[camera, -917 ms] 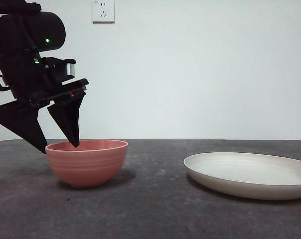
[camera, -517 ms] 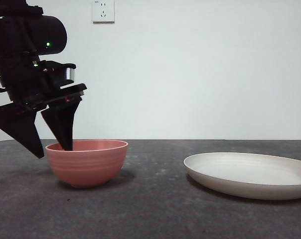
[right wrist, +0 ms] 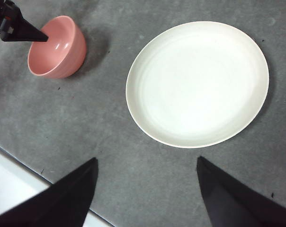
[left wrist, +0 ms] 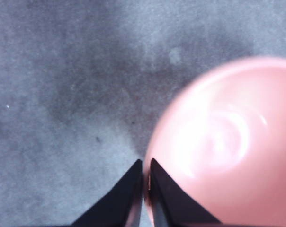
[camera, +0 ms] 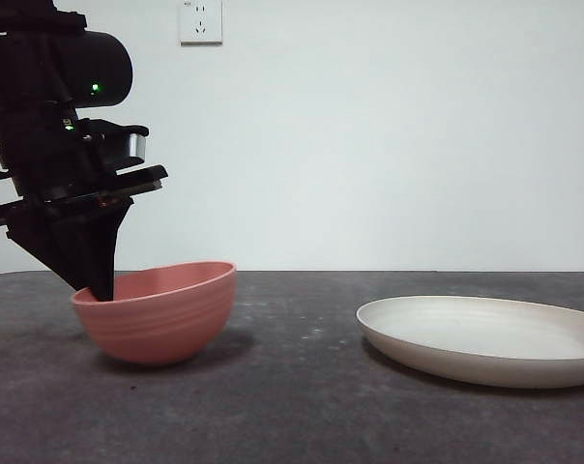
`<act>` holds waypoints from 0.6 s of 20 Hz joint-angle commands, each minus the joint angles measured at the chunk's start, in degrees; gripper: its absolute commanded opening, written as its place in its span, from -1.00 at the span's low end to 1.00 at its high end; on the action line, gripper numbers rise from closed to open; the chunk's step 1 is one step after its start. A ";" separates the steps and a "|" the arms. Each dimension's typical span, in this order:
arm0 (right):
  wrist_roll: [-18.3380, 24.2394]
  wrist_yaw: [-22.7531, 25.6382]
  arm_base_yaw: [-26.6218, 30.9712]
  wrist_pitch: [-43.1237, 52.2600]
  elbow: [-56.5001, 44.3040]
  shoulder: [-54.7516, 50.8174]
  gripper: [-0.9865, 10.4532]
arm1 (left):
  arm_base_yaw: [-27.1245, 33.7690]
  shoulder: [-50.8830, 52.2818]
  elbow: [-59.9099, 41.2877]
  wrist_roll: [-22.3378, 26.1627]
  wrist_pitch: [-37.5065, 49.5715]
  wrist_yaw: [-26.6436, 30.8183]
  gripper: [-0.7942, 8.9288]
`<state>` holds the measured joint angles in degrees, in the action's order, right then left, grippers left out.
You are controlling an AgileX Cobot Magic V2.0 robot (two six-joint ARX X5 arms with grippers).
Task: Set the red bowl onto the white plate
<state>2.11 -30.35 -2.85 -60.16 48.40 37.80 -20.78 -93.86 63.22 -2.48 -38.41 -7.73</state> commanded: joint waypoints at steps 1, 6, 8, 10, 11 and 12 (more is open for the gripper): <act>-0.46 -0.24 -0.09 0.55 1.11 0.28 -0.25 | -0.26 -1.22 1.18 -0.35 0.61 0.04 -0.80; -0.46 -0.22 -0.09 0.55 1.11 0.28 -0.25 | -0.76 -0.81 4.31 -1.66 -1.14 -0.07 -0.80; -0.48 0.02 -0.09 0.55 1.11 0.28 -0.25 | -2.05 -0.04 7.32 -2.29 -2.27 -0.24 -0.80; -0.61 0.37 -0.09 0.59 1.11 0.31 -0.25 | -4.15 0.31 11.23 -3.06 -3.74 -0.26 -0.80; -0.63 0.37 -0.09 0.59 1.11 0.31 -0.25 | -5.46 0.31 13.22 -3.17 -4.35 -0.26 -0.80; -0.63 0.37 -0.09 0.59 1.11 0.31 -0.25 | -7.02 0.31 14.82 -3.19 -4.20 -0.26 -0.80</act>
<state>2.07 -29.98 -2.85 -60.14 48.40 37.80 -27.38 -93.58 76.86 -5.15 -42.87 -7.66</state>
